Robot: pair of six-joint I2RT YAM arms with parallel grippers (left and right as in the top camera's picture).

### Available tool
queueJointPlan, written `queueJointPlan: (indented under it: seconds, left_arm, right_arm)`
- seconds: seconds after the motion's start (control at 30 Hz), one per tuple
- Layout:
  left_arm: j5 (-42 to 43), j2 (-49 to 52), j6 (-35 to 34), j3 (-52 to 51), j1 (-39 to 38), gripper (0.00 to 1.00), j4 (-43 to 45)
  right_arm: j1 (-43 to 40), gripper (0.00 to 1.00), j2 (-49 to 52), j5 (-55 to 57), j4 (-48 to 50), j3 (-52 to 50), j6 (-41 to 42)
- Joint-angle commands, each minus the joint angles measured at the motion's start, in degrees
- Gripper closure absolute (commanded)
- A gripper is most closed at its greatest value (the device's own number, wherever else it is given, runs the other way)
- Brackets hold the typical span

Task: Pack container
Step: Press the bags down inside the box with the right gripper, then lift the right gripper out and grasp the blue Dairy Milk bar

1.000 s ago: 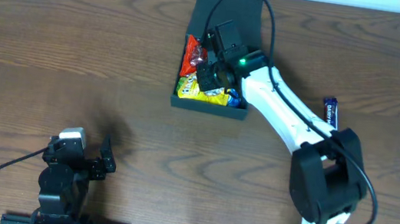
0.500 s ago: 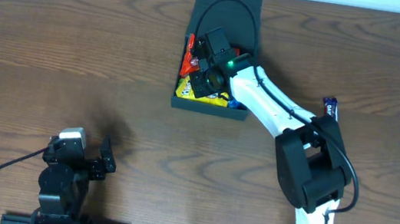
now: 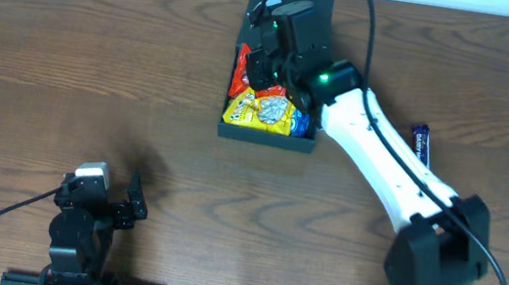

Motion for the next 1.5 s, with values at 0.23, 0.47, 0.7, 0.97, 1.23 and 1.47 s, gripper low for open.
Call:
queueJointPlan:
  seconds: [0.23, 0.47, 0.7, 0.97, 1.23, 1.47]
  left_arm:
    - [-0.90, -0.33, 0.44, -0.96, 0.17, 0.05, 0.00]
    - [-0.90, -0.33, 0.44, -0.96, 0.17, 0.05, -0.02]
    - [-0.90, -0.33, 0.44, -0.96, 0.17, 0.05, 0.00]
    - [-0.90, -0.33, 0.44, -0.96, 0.17, 0.05, 0.00]
    - [-0.90, -0.33, 0.44, -0.96, 0.17, 0.05, 0.00]
    - [-0.90, -0.33, 0.44, -0.96, 0.17, 0.05, 0.00]
  right_arm:
    - [-1.29, 0.99, 15.08, 3.82, 7.63, 0.07, -0.85]
    - [-1.57, 0.99, 18.38, 3.78, 7.96, 0.20, -0.85]
    - [-1.64, 0.99, 8.72, 3.43, 6.93, 0.35, -1.29]
    - [-7.89, 0.99, -4.98, 8.98, -3.43, 0.35, 2.69]
    - [-25.22, 0.99, -6.73, 10.01, -23.37, -0.26, 3.08]
    - [-39.01, 0.98, -6.73, 8.94, -28.11, -8.09, 3.04]
